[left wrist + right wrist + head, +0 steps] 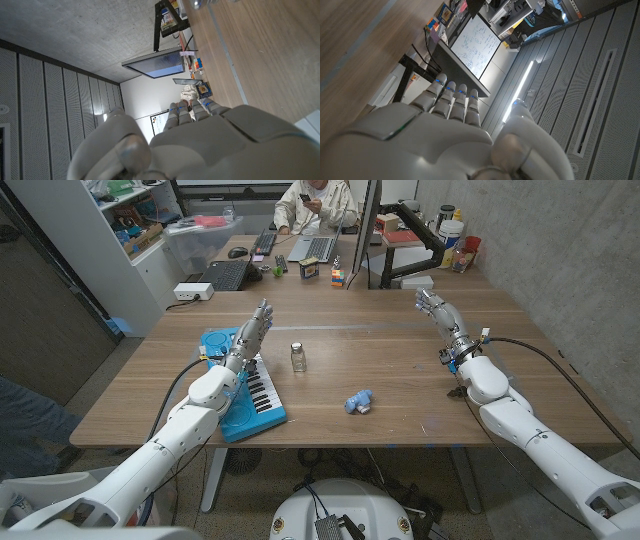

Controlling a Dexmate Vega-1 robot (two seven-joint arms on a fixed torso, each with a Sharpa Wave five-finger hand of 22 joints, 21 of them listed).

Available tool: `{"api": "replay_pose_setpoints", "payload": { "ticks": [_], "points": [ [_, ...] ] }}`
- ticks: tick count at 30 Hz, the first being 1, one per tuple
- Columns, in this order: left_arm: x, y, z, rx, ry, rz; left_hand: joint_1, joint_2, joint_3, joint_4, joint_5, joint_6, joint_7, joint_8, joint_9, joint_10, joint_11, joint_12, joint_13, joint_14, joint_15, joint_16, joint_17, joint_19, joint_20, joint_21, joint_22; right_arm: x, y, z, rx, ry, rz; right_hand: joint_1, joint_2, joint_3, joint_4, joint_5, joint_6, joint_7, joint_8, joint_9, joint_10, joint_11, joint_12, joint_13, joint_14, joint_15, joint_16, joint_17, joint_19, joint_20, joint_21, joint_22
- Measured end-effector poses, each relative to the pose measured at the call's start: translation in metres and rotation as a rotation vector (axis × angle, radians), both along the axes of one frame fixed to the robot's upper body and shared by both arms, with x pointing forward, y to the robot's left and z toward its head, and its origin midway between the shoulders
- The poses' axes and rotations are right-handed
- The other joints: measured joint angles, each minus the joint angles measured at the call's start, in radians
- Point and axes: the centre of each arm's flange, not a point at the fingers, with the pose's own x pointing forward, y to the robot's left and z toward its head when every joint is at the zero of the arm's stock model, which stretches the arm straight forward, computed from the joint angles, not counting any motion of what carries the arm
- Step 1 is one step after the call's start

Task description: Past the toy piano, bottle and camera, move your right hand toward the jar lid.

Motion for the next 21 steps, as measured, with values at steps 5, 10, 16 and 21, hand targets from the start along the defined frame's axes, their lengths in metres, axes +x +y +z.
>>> {"api": "replay_pose_setpoints", "payload": {
  "ticks": [5, 10, 16, 21],
  "points": [
    [-0.0007, -0.0005, 0.0011, 0.003, -0.002, 0.002, 0.002, 0.002, -0.004, -0.004, 0.0, 0.0, 0.0, 0.0, 0.0, 0.0, 0.0, 0.0, 0.0, 0.0, 0.0, 0.0, 0.0, 0.0, 0.0, 0.0, 0.0, -0.0005, -0.0006, -0.0001, -0.005, -0.011, -0.017, 0.0, 0.0, 0.0, 0.0, 0.007, 0.002, -0.002, 0.0, 0.0, 0.004, -0.004, 0.008, 0.0, 0.009, -0.002, 0.0, -0.001, 0.003, -0.003, 0.0, 0.0],
    [-0.0018, -0.001, 0.0021, 0.005, -0.005, 0.003, 0.002, 0.002, -0.004, -0.004, 0.0, 0.0, 0.0, 0.0, 0.0, 0.0, 0.0, 0.0, 0.0, 0.0, 0.0, 0.0, 0.0, 0.0, 0.0, 0.0, 0.0, -0.0011, -0.0012, 0.0008, -0.015, -0.02, -0.033, 0.0, 0.0, 0.0, 0.0, 0.007, 0.007, -0.007, 0.0, 0.0, 0.009, -0.009, 0.008, 0.0, 0.009, -0.002, 0.0, -0.001, 0.008, 0.0, 0.0, 0.0],
    [-0.0025, -0.0014, 0.0025, 0.005, -0.006, 0.005, 0.002, 0.002, -0.004, -0.004, 0.0, 0.0, 0.0, 0.0, 0.0, 0.0, 0.0, 0.0, 0.0, 0.0, 0.0, 0.0, 0.0, 0.0, 0.0, 0.0, 0.0, -0.0033, -0.0015, 0.0046, -0.035, -0.034, -0.049, 0.0, 0.0, 0.0, 0.0, 0.011, 0.007, -0.007, 0.0, 0.0, 0.015, -0.015, 0.008, -0.002, 0.018, -0.011, 0.0, -0.001, 0.032, 0.003, 0.0, -0.005],
    [-0.003, -0.0014, 0.0024, 0.004, -0.005, 0.007, 0.006, 0.006, -0.004, -0.004, 0.0, 0.0, 0.0, 0.0, 0.0, 0.0, 0.0, 0.0, 0.0, 0.0, 0.0, 0.0, 0.0, 0.0, 0.0, 0.0, 0.0, -0.005, -0.0023, 0.0081, -0.058, -0.04, -0.066, 0.0, 0.0, 0.0, 0.0, 0.011, 0.007, -0.007, 0.0, 0.0, 0.015, -0.015, 0.008, -0.002, 0.029, -0.007, 0.0, -0.001, 0.036, 0.0, 0.0, -0.005]
  ]
}}
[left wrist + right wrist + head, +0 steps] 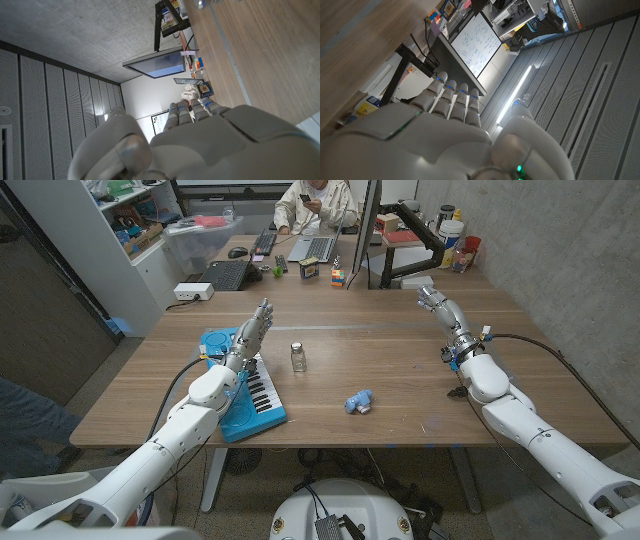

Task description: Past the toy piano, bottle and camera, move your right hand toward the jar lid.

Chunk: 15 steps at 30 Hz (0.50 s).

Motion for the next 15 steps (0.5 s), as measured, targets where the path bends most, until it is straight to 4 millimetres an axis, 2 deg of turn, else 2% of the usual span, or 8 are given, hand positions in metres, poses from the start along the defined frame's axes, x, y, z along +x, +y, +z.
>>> {"api": "replay_pose_setpoints", "payload": {
  "ticks": [11, 15],
  "points": [
    [-0.0008, -0.0009, 0.0003, 0.002, 0.002, 0.004, 0.0, 0.0, 0.0, 0.0, 0.0, 0.0, 0.0, 0.0, 0.0, 0.0, 0.0, 0.0, 0.0, 0.0, 0.0, 0.0, 0.0, 0.0, 0.0, 0.0, 0.0, -0.0024, -0.0031, 0.0057, -0.042, -0.005, -0.037, 0.009, 0.009, 0.004, -0.004, 0.0, 0.0, 0.0, 0.0, 0.0, 0.005, -0.005, 0.0, 0.0, 0.009, 0.009, 0.0, 0.0, 0.018, 0.003, 0.0, 0.0],
    [-0.0011, -0.0013, 0.001, 0.004, 0.0, 0.007, 0.0, 0.0, 0.0, 0.0, 0.0, 0.0, 0.0, 0.0, 0.0, 0.0, 0.0, 0.0, 0.0, 0.0, 0.0, 0.0, 0.0, 0.0, 0.0, 0.0, 0.0, -0.0034, -0.0045, 0.0068, -0.055, -0.007, -0.049, 0.009, 0.009, 0.002, -0.007, 0.006, -0.001, -0.001, 0.0, 0.0, 0.003, -0.008, 0.0, 0.0, 0.022, 0.022, 0.0, 0.0, 0.025, 0.011, 0.0, 0.0]
  ]
}}
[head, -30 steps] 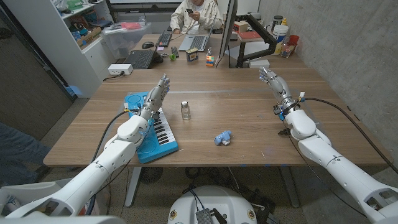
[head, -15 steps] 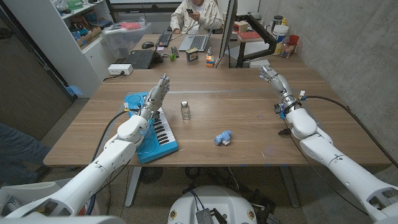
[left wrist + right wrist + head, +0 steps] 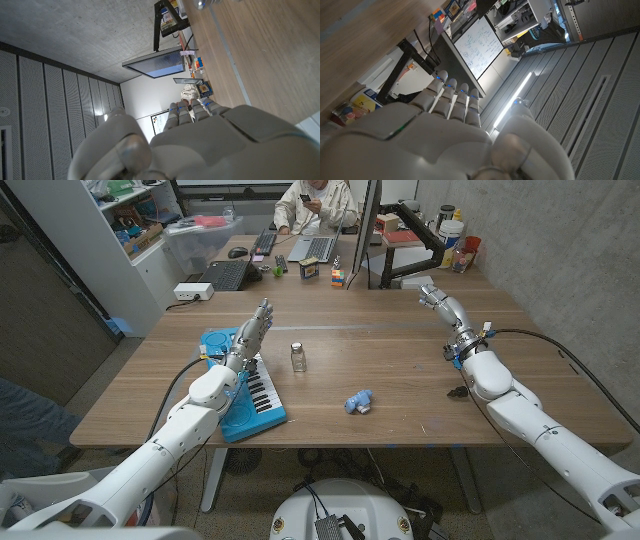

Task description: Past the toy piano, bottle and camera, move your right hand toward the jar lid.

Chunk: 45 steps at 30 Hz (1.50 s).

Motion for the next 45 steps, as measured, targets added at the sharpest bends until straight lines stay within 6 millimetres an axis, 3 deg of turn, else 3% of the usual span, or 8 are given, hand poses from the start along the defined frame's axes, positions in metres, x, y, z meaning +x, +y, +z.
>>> {"api": "replay_pose_setpoints", "payload": {
  "ticks": [10, 18, 30, 45],
  "points": [
    [-0.001, -0.003, 0.003, 0.014, -0.001, 0.007, 0.004, 0.004, -0.004, -0.004, 0.004, 0.0, 0.0, 0.0, 0.0, 0.0, 0.0, 0.0, 0.0, 0.0, 0.0, 0.0, 0.0, 0.0, 0.0, 0.0, 0.0, -0.003, -0.002, 0.002, -0.03, -0.008, -0.033, 0.0, 0.0, 0.004, -0.004, 0.002, -0.009, -0.008, 0.0, 0.0, 0.0, -0.014, 0.0, 0.001, 0.014, 0.014, 0.0, 0.0, 0.003, 0.011, 0.0, 0.0],
    [-0.003, -0.004, 0.006, 0.023, -0.003, 0.011, 0.004, 0.004, -0.004, -0.004, 0.004, 0.0, 0.0, 0.0, 0.0, 0.0, 0.0, 0.0, 0.0, 0.0, 0.0, 0.0, 0.0, 0.0, 0.0, 0.0, 0.0, -0.005, -0.005, 0.003, -0.056, -0.012, -0.07, 0.0, 0.0, 0.0, -0.008, 0.002, -0.019, -0.019, -0.007, 0.0, -0.005, -0.02, 0.0, 0.003, 0.012, 0.027, 0.0, 0.0, -0.018, 0.04, -0.012, -0.005],
    [-0.004, -0.004, 0.008, 0.027, -0.004, 0.018, 0.004, 0.004, -0.004, -0.004, 0.004, 0.0, 0.0, 0.0, 0.0, 0.0, 0.0, 0.0, 0.0, 0.0, 0.0, 0.0, 0.0, 0.0, 0.0, 0.0, 0.0, -0.01, -0.007, 0.009, -0.092, -0.029, -0.117, 0.0, 0.0, 0.0, -0.008, 0.002, -0.025, -0.024, -0.007, 0.0, 0.0, -0.029, 0.0, 0.003, 0.01, 0.029, -0.004, 0.0, -0.027, 0.06, -0.019, -0.005],
    [-0.003, -0.003, 0.007, 0.028, 0.002, 0.023, 0.009, 0.009, -0.011, -0.002, 0.004, 0.0, 0.0, 0.0, 0.0, 0.0, 0.0, 0.0, 0.0, 0.0, 0.0, 0.0, 0.0, -0.001, 0.001, 0.0, 0.0, -0.011, -0.007, 0.015, -0.16, -0.03, -0.191, 0.0, 0.0, 0.0, -0.008, 0.01, -0.037, -0.03, -0.007, 0.005, -0.009, -0.037, 0.0, 0.003, 0.005, 0.034, -0.004, 0.0, -0.038, 0.07, -0.02, -0.005]
  ]
}}
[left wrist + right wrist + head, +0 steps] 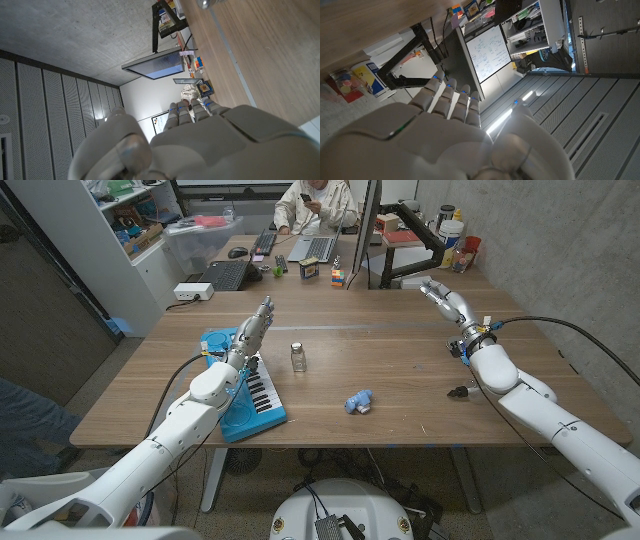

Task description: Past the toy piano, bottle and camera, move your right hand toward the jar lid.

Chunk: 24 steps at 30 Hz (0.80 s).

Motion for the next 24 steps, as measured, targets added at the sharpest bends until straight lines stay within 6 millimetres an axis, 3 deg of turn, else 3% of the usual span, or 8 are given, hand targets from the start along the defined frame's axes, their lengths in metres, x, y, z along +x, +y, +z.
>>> {"api": "replay_pose_setpoints", "payload": {
  "ticks": [24],
  "points": [
    [0.0021, 0.003, -0.008, -0.014, 0.011, 0.009, 0.0, 0.0, -0.001, -0.001, 0.0, 0.0, 0.0, 0.0, 0.0, 0.0, 0.0, 0.0, 0.0, 0.0, 0.0, 0.0, 0.0, -0.004, 0.004, 0.0, 0.0, 0.0028, 0.0021, 0.0083, -0.112, 0.016, -0.125, 0.0, 0.0, 0.0, 0.0, 0.0, -0.005, -0.005, 0.0, 0.0, -0.011, -0.01, -0.008, 0.0, -0.038, 0.009, -0.012, 0.0, -0.034, 0.026, -0.008, 0.0]
  ]
}}
